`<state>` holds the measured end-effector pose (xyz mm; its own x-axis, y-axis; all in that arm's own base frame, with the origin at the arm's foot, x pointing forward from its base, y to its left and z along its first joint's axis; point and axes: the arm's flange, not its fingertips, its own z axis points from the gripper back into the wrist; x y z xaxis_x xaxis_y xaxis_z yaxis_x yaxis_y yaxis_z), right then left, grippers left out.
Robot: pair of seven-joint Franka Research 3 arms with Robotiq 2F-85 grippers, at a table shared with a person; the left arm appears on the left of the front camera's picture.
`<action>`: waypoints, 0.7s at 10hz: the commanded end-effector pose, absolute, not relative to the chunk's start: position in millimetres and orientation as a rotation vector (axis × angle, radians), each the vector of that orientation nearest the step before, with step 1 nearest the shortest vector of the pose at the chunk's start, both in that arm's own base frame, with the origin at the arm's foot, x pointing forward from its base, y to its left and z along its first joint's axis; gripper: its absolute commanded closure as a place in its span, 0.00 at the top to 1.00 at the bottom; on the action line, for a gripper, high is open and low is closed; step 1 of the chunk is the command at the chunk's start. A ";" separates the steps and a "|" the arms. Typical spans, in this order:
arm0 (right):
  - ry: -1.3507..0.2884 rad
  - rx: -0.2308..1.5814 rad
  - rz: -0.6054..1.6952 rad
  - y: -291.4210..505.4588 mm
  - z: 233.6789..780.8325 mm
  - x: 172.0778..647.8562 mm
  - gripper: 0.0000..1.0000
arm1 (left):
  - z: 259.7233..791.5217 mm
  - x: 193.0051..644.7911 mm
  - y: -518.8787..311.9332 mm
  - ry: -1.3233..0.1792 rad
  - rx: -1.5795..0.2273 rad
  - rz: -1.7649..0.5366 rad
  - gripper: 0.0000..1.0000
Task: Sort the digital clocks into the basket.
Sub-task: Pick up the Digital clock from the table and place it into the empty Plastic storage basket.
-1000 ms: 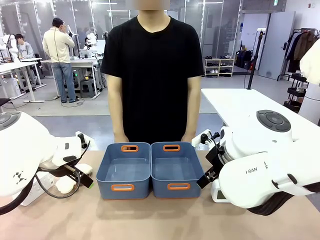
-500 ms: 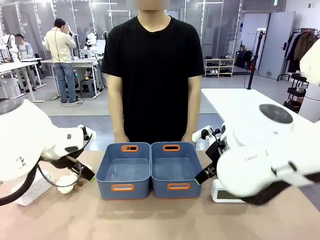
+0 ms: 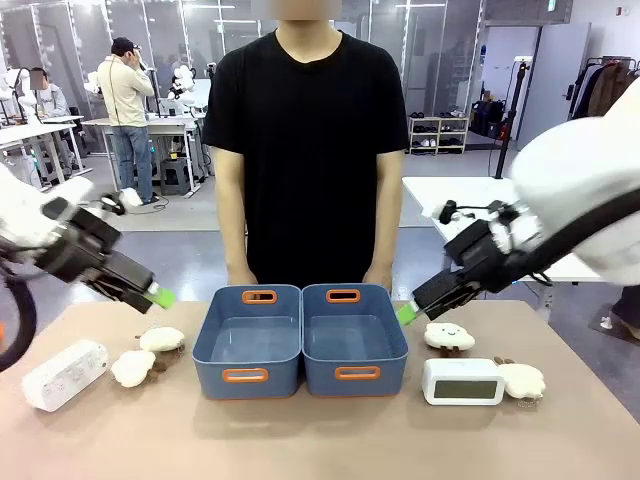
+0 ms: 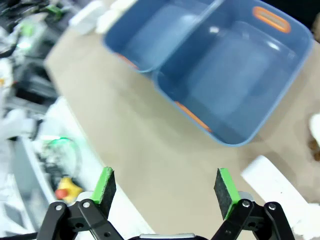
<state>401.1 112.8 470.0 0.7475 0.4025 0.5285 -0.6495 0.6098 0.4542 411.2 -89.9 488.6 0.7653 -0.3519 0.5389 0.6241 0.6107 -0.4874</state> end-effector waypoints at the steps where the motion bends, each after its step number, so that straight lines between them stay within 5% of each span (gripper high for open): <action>1: -0.248 1.002 0.441 42.2 467.3 426.5 1.00 | 488.7 424.0 -34.5 -0.374 -1.009 -0.467 1.00; 4: -0.312 1.177 0.046 -116.4 451.5 408.6 1.00 | 474.5 382.5 108.7 -0.521 -1.309 -0.145 1.00; 7: -0.396 1.228 -0.224 -214.1 430.0 359.2 1.00 | 460.7 313.2 208.3 -0.674 -1.271 0.079 1.00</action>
